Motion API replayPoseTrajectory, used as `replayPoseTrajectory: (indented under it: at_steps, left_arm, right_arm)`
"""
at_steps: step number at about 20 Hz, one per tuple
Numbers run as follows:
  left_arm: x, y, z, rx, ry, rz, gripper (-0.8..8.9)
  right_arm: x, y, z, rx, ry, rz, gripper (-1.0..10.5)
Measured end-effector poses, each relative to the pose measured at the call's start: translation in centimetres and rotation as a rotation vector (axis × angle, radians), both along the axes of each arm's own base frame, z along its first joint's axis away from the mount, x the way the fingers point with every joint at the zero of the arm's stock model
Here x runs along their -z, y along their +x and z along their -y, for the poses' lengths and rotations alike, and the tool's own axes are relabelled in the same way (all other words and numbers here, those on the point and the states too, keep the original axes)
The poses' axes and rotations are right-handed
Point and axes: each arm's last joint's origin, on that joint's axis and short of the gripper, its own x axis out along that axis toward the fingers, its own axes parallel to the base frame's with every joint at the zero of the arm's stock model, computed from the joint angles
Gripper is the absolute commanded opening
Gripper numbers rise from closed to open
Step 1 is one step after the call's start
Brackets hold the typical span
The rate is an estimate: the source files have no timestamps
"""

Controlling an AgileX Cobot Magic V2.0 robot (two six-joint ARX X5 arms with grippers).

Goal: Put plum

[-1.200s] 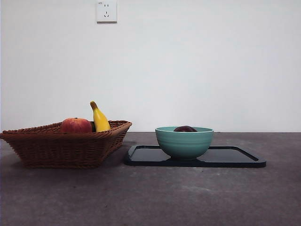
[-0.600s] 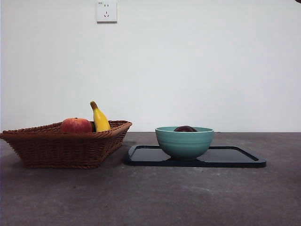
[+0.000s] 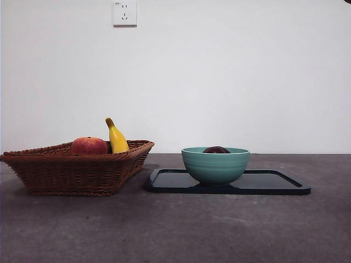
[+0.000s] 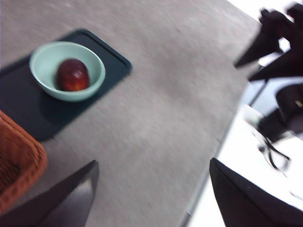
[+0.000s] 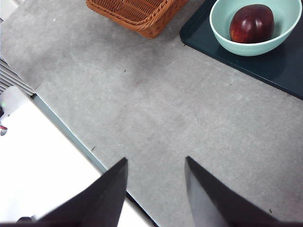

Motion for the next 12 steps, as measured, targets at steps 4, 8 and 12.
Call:
replayPoseTrajectory:
  at_steps: [4,8,12]
  left_arm:
    - [0.5,3.0,3.1,-0.045,0.019,0.011,3.8]
    - [-0.3,7.6,7.0,-0.074,0.062,-0.003,3.78]
    - [0.0,12.7,10.9,-0.1,0.093,-0.001,3.77]
  right_arm:
    - [0.0,0.0,0.0,0.0,0.0,0.0,1.9]
    - [0.0,0.0,0.0,0.0,0.0,0.0,1.9]
    - [0.0,0.0,0.0,0.0,0.0,0.0,1.9]
